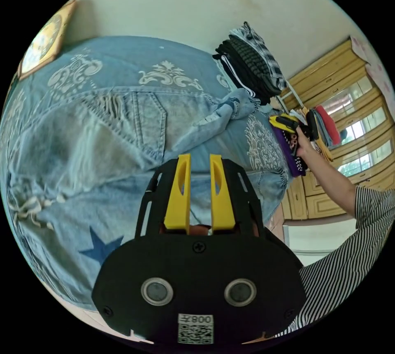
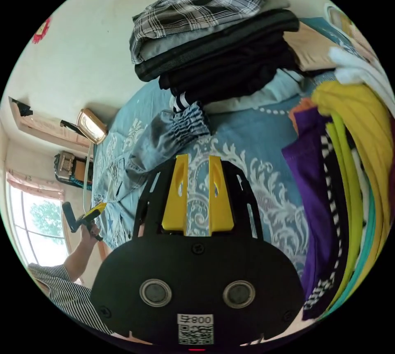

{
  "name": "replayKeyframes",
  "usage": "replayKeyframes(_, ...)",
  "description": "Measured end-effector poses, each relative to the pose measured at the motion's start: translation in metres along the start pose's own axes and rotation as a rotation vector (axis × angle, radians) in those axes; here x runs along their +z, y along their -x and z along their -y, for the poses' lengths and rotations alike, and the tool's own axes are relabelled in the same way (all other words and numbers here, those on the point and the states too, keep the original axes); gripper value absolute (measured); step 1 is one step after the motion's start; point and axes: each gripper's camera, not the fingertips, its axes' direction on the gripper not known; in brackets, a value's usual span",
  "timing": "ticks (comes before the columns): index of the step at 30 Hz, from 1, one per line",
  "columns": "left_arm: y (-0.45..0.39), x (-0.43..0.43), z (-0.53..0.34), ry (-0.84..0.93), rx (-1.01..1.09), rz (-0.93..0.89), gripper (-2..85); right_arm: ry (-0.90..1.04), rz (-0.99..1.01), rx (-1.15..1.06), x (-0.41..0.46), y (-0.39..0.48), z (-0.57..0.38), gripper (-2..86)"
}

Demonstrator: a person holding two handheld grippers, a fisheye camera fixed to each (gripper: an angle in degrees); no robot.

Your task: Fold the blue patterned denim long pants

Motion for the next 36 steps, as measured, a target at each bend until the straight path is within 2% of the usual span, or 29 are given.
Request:
replayKeyframes(6, -0.007, 0.002, 0.068, 0.046, 0.053, 0.015, 7.7, 0.024, -0.014, -0.122, 0.052, -0.012, 0.033, 9.1)
replayKeyframes(13, -0.004, -0.018, 0.107, 0.071, 0.032, -0.013, 7.1, 0.012, 0.04, -0.24, 0.089, -0.017, 0.044, 9.7)
replayKeyframes(21, -0.006, -0.058, 0.153, 0.089, -0.029, 0.006, 1.4, 0.034, 0.153, -0.219, 0.116, -0.036, 0.054, 4.9)
replayKeyframes(25, -0.007, -0.084, 0.171, 0.076, -0.046, -0.004, 0.5, 0.029, 0.224, -0.222, 0.097, -0.036, 0.045, 1.0)
replayKeyframes(34, -0.02, -0.155, 0.211, 0.024, -0.021, -0.069, 0.7, -0.059, 0.349, -0.295, 0.029, -0.02, 0.042, 0.4)
replayKeyframes(36, -0.032, -0.165, 0.222, 0.05, 0.039, -0.036, 1.5, -0.052, 0.295, -0.28, 0.023, -0.019, 0.043, 0.8)
